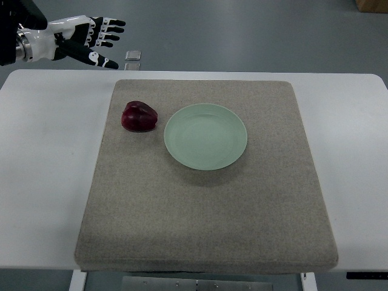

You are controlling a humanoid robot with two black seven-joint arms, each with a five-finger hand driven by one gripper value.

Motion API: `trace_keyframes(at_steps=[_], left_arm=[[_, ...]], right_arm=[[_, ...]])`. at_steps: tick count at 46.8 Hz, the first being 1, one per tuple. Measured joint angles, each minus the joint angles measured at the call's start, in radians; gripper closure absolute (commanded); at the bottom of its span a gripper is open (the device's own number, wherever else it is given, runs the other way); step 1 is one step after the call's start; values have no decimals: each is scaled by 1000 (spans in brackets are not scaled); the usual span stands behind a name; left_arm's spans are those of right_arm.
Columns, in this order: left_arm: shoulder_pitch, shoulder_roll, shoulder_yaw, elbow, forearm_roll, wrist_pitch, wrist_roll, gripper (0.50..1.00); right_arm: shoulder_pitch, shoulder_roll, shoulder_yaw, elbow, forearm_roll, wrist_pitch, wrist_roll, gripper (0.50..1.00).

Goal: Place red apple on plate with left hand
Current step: 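Move the left hand down toward the dark red apple, then close the left hand's fingers around the red apple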

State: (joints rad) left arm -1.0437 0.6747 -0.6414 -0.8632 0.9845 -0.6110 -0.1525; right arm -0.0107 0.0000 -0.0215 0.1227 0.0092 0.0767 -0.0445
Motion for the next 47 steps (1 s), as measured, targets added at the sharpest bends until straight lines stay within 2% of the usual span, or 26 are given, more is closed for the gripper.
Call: trace_keyframes(at_steps=[5, 12, 16, 21, 26, 47], left_arm=[[1, 16, 33, -89, 198, 0, -53, 504], [2, 8, 51, -115, 395, 0, -118, 504], [1, 0, 80, -116, 475, 8, -122, 504], [3, -21, 147, -116, 537, 120, -123, 504], [-2, -61, 227, -111, 558, 182, -123, 504], [1, -100, 252, -103, 603, 213, -119, 512]], right_arm=[[0, 0, 0, 0, 0, 0, 0, 570], [0, 0, 0, 0, 0, 0, 0, 572], [0, 0, 0, 0, 0, 0, 0, 572], [0, 0, 0, 0, 0, 0, -1, 570], [0, 0, 0, 0, 0, 0, 0, 572], [0, 0, 0, 0, 0, 0, 0, 572]])
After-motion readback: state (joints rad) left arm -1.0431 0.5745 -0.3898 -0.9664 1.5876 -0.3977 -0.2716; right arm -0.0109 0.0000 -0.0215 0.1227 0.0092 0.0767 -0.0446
